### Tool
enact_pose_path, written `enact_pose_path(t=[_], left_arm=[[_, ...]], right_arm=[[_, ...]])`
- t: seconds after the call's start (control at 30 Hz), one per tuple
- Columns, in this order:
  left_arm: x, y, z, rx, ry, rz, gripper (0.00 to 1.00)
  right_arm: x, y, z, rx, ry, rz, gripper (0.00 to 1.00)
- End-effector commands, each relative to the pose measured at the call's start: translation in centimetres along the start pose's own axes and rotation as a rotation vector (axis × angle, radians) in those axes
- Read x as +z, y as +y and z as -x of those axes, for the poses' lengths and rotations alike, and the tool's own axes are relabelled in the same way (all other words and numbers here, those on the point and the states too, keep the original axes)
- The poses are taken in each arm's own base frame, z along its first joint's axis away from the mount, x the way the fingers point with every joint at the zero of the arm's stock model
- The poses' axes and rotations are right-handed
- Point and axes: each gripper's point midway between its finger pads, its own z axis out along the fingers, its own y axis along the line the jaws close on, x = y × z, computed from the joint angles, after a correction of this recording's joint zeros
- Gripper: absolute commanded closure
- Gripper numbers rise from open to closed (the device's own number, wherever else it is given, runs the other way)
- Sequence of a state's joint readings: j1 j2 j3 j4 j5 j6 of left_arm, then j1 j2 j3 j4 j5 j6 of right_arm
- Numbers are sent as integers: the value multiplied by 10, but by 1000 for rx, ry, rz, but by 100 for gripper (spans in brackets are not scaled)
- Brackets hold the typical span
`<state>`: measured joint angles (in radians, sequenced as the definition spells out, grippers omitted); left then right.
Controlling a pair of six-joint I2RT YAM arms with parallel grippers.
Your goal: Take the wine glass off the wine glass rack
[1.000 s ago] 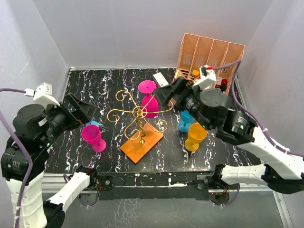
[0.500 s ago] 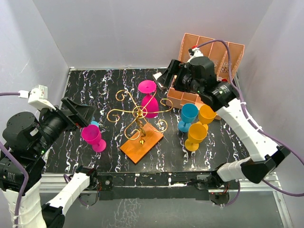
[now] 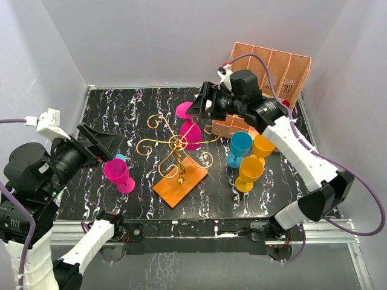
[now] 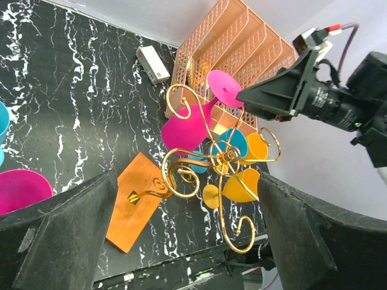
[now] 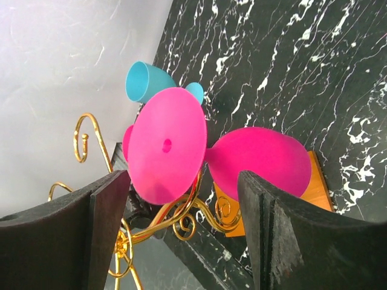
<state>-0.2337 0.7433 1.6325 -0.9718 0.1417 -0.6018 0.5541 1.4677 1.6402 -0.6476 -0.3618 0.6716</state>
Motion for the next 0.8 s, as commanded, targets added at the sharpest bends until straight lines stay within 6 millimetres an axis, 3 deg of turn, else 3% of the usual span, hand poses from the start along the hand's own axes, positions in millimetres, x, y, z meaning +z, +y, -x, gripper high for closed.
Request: enact_pose_path(t=[0.0,0.27,0.4,0.77], left_arm=[[0,-3,5,-53,-24,-3,3],[4,6,2,-83,-21,45,3],[6,10,2,-93,-17,73,3],[7,19,-6,-70,11,102,3]], right_arm=[[-2,24,14,-40,-29,104,23],[15,14,3,-23,27,109,33],[18,12,1,-10,36,105,48],[14,2,1,-7,11,47,72]])
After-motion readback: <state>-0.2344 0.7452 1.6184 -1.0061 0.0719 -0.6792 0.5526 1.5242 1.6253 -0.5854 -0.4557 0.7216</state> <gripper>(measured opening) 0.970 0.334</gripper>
